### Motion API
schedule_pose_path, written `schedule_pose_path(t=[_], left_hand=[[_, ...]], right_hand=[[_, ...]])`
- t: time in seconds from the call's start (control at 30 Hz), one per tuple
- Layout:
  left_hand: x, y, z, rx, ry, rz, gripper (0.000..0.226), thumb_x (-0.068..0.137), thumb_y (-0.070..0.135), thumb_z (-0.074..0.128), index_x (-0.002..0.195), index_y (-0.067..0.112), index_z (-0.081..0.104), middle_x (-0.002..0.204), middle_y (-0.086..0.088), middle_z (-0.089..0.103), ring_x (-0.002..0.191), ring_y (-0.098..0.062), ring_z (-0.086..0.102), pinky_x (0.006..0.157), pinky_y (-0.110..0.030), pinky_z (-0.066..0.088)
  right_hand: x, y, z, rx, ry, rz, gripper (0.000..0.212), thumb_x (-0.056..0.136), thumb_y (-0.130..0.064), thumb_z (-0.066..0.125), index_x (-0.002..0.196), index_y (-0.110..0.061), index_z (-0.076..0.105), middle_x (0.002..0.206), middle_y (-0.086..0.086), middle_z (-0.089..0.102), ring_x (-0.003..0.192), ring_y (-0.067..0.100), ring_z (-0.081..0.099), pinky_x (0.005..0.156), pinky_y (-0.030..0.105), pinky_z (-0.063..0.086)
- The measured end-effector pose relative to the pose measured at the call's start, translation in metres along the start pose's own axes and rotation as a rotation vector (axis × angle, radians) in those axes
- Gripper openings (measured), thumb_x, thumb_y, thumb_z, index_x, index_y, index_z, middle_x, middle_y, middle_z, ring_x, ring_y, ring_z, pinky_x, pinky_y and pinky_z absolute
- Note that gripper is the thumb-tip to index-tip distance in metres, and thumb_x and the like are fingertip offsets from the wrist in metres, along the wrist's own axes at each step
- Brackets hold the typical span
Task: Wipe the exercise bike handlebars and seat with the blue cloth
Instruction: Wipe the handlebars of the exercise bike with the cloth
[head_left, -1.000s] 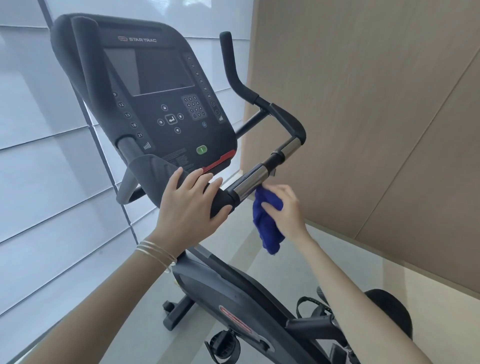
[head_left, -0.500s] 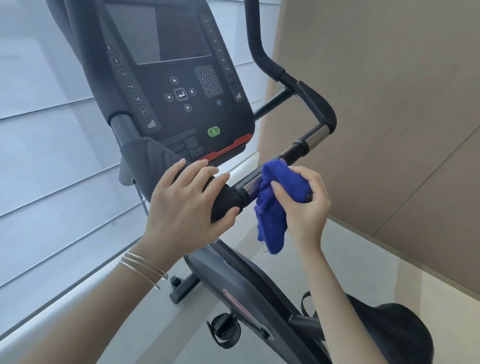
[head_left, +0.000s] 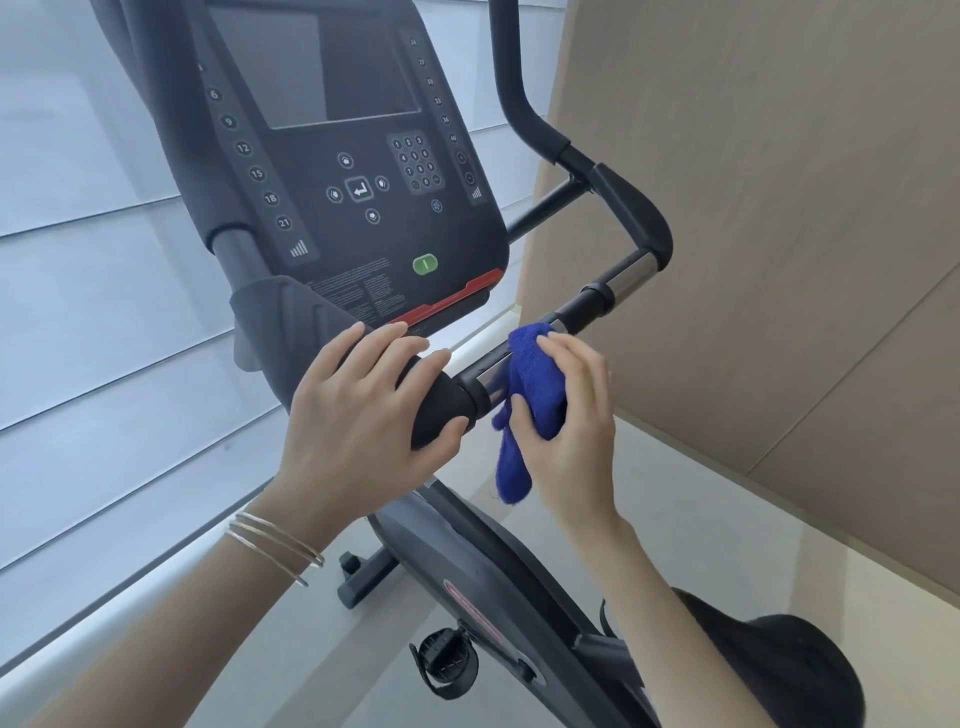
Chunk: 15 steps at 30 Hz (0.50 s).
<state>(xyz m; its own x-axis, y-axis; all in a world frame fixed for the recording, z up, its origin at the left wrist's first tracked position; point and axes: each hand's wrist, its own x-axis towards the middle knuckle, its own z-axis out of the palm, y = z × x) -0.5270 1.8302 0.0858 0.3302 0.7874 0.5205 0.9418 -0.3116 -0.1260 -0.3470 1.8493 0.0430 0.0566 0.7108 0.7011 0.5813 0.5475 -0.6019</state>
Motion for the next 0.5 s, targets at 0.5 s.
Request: schedule_pose_path(t=[0.5], left_hand=[[0.001, -0.004, -0.007, -0.020, -0.054, 0.039, 0.052, 0.084, 0.054, 0.041, 0.115, 0.020, 0.062, 0.114, 0.000, 0.067, 0.118, -0.024, 0.058, 0.108, -0.044, 0.039]], right_hand=[[0.031, 0.015, -0.034, 0.136, -0.270, -0.057, 0.045, 0.078, -0.001, 0.069, 0.121, -0.010, 0.059, 0.119, 0.000, 0.064, 0.107, 0.008, 0.059, 0.097, 0.020, 0.047]])
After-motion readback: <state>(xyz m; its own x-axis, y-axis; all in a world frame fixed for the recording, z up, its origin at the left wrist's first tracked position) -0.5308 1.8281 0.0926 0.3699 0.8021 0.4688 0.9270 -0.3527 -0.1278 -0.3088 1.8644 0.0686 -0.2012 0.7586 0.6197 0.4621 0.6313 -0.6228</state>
